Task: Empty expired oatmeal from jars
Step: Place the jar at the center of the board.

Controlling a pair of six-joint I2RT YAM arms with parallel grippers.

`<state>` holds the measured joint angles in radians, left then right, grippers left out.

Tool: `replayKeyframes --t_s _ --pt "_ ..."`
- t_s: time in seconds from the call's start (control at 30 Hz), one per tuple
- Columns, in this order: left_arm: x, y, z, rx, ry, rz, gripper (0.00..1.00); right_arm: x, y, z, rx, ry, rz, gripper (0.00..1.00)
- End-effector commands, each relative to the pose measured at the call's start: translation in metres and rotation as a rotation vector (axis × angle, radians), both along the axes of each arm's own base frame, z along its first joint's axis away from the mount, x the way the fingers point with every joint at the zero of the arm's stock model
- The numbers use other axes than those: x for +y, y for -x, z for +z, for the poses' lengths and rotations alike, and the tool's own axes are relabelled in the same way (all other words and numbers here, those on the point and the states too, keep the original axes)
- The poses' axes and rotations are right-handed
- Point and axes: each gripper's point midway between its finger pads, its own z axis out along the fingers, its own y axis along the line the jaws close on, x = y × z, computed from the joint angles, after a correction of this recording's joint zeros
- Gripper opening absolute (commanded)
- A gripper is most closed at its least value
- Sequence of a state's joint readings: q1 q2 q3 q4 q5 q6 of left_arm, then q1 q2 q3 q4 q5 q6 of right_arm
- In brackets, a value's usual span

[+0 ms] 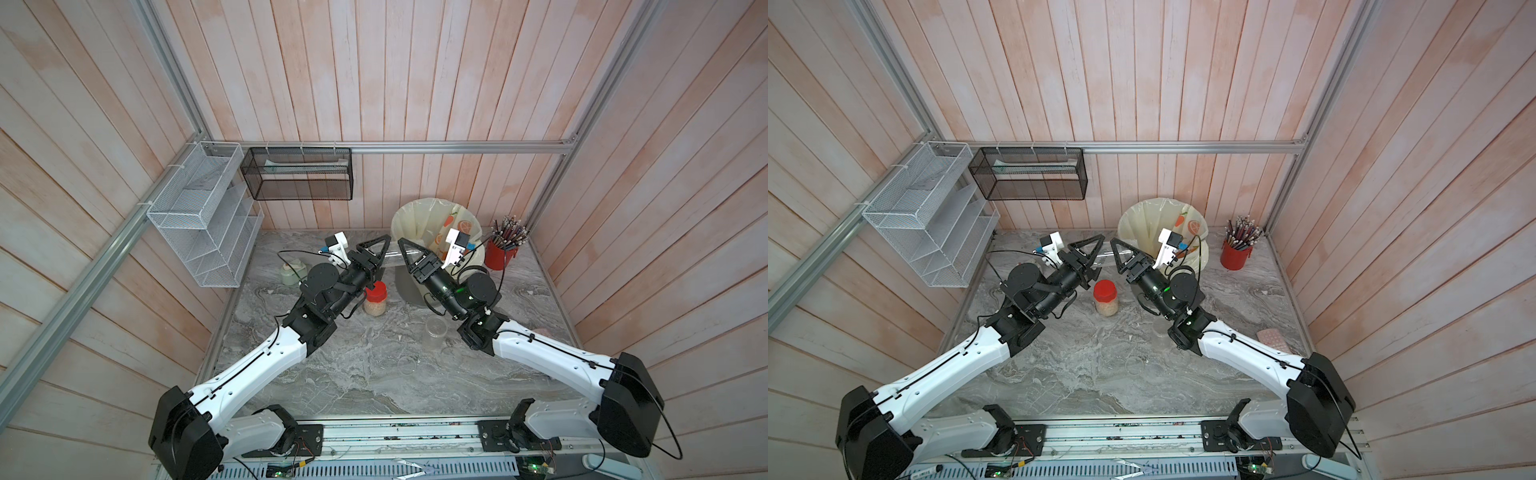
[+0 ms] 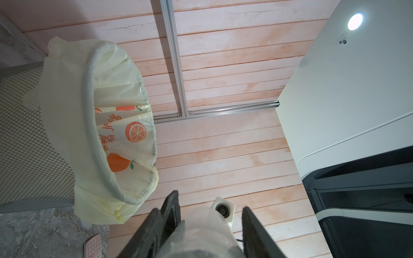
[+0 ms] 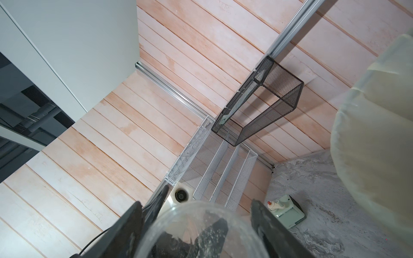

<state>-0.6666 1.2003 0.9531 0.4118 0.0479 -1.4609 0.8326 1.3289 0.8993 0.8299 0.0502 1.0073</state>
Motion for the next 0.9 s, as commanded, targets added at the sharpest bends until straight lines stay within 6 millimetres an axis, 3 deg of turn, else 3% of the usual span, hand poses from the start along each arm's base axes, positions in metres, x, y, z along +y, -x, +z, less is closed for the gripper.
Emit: replayKeyframes --t_s 0.0,0.23,0.37,0.5,0.8,0.87 --pt "0.000 0.007 0.009 -0.040 0.021 -0.019 0.06 0.007 0.009 0.015 -0.029 -0.047 0.042 0.74" --pt "-0.006 0.013 -0.002 -0.030 0.016 -0.054 0.08 0.002 0.017 0.007 -0.022 -0.065 0.032 0.56" --pt "-0.006 0.018 -0.015 -0.015 0.001 -0.071 0.30 0.002 0.021 0.005 -0.021 -0.072 0.036 0.38" --pt "-0.003 0.023 -0.031 0.006 -0.009 -0.073 0.54 0.000 0.025 -0.002 -0.004 -0.051 0.018 0.33" --pt "0.010 0.036 -0.069 0.072 -0.056 -0.063 0.74 -0.003 0.036 -0.022 0.023 0.046 -0.028 0.26" --pt "0.014 0.040 -0.074 0.078 -0.065 -0.059 0.87 -0.002 0.038 -0.027 0.028 0.074 -0.032 0.25"
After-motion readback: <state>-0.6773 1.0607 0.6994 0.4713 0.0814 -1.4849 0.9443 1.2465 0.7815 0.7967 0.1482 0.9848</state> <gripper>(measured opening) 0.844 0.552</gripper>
